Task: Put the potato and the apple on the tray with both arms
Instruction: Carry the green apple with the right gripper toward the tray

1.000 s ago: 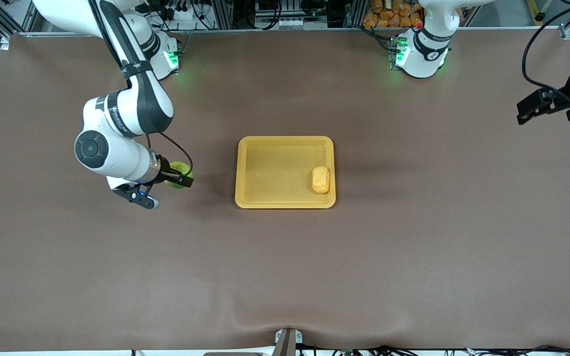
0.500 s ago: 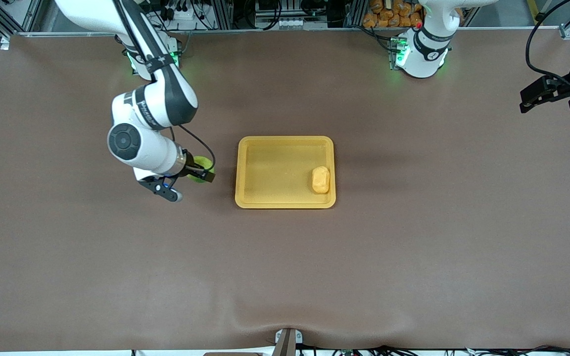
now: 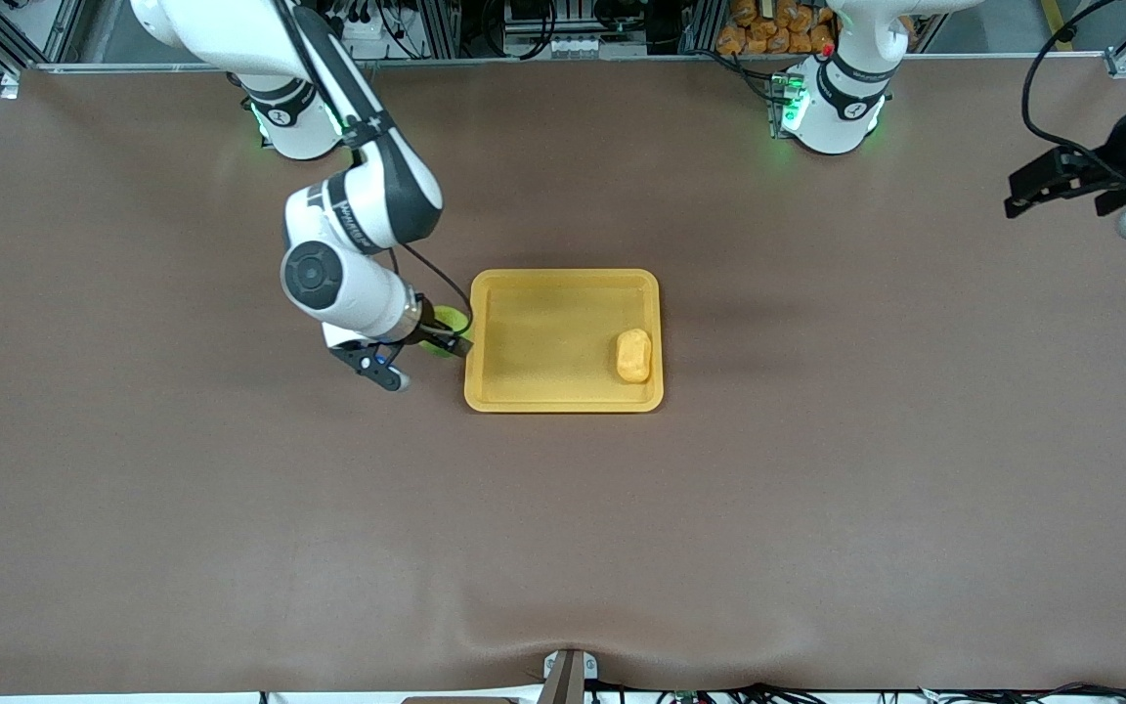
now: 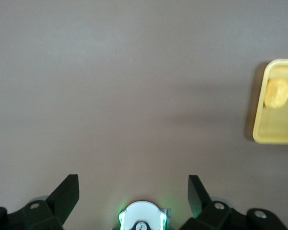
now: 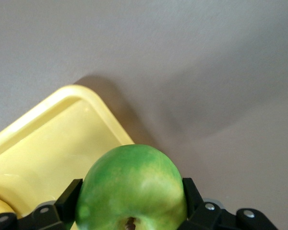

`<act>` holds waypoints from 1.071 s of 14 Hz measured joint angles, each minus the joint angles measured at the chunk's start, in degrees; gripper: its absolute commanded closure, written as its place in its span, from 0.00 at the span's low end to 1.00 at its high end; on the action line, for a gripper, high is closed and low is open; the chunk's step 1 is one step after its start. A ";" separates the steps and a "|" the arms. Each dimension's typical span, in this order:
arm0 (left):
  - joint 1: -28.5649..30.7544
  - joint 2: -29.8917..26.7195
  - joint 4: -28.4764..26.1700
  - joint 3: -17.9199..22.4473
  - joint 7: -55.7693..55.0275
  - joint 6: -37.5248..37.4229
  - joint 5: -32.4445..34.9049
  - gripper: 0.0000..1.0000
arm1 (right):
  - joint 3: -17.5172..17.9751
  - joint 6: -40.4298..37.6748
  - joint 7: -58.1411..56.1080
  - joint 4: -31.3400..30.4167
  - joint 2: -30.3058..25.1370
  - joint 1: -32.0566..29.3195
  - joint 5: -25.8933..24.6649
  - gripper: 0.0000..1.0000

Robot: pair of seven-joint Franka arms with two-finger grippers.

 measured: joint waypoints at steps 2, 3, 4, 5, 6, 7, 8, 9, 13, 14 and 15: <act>-0.04 -0.29 0.04 -1.69 -0.22 -0.86 0.00 0.00 | 0.00 1.89 2.24 0.04 1.17 1.65 0.04 1.00; -0.04 -0.52 0.04 -1.87 -0.26 -0.99 0.00 0.00 | -0.01 2.60 3.18 0.24 1.86 2.31 0.07 1.00; 0.03 -0.71 0.04 -1.84 -0.26 -1.07 0.00 0.00 | 0.00 2.99 4.10 0.69 2.69 2.86 0.08 1.00; 0.13 -0.81 0.04 -1.78 -0.26 -1.10 0.00 0.00 | -0.01 3.26 4.94 1.30 3.62 3.36 0.11 1.00; 0.19 -0.82 0.04 -1.75 -0.26 -1.10 0.00 0.00 | -0.01 3.83 5.72 1.93 4.63 3.72 0.15 1.00; 0.20 -0.82 0.06 -1.74 -0.26 -1.10 0.00 0.00 | -0.01 4.77 6.35 2.46 5.60 4.00 0.20 1.00; 0.18 -0.82 0.15 -1.75 -0.26 -1.09 0.00 0.00 | -0.01 5.60 6.62 2.82 6.47 4.28 0.29 1.00; 0.17 -0.82 0.29 -1.77 -0.26 -1.09 0.00 0.00 | 0.00 6.12 6.84 3.10 7.26 4.59 0.40 1.00; 0.20 -0.90 0.59 -1.71 -0.26 -1.10 0.00 0.00 | 0.00 7.16 9.07 3.57 8.86 6.09 0.82 1.00; 0.20 -0.91 0.59 -1.70 -0.26 -1.11 0.00 0.00 | 0.00 7.19 9.82 3.59 8.95 6.51 0.84 1.00; 0.20 -0.91 0.59 -1.69 -0.26 -1.11 0.00 0.00 | -0.01 7.20 10.60 3.60 9.04 6.85 0.84 0.94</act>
